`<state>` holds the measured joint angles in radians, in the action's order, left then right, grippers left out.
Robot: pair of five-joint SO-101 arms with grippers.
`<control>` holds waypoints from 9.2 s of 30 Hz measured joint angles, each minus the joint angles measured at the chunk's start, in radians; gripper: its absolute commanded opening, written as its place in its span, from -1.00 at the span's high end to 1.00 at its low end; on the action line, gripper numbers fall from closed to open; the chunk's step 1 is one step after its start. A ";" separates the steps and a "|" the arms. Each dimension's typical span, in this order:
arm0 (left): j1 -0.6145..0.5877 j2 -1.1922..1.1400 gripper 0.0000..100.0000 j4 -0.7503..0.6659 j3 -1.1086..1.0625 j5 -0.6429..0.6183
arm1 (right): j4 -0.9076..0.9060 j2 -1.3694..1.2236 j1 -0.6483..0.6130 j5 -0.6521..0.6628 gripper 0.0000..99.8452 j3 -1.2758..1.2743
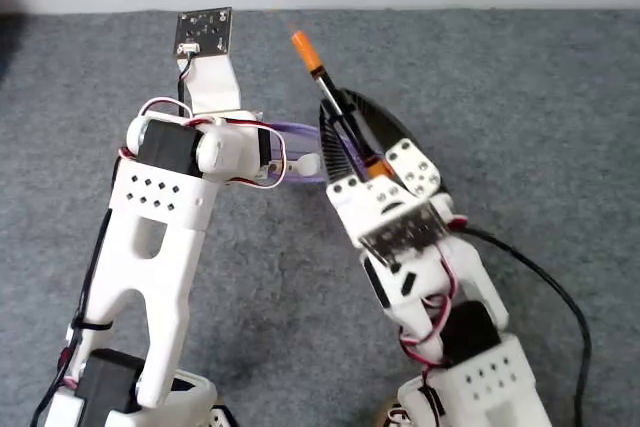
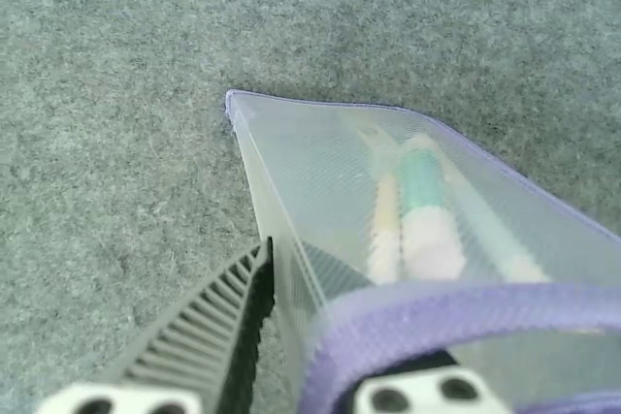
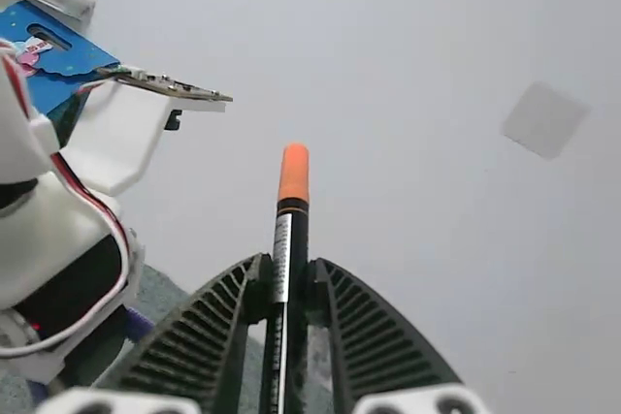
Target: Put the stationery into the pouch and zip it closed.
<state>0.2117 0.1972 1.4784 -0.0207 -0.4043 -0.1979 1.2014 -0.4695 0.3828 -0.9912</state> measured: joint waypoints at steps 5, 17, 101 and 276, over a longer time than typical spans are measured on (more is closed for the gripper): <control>0.000 0.000 0.93 0.000 0.000 0.000 | -0.084 0.035 -0.018 -0.040 0.98 0.000; 0.000 0.000 0.93 0.000 0.000 0.000 | -0.810 -0.170 -0.012 -0.384 0.98 0.463; 0.037 -0.020 0.93 0.000 -0.009 0.031 | -1.432 -1.002 -0.051 -0.592 0.56 1.249; 0.476 0.071 0.44 -0.026 -0.057 0.439 | -1.131 0.321 0.359 -0.431 0.99 0.195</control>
<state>0.6874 0.2677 1.4523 -0.0775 0.0345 -1.3288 1.5221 -0.1105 -0.0483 -0.7963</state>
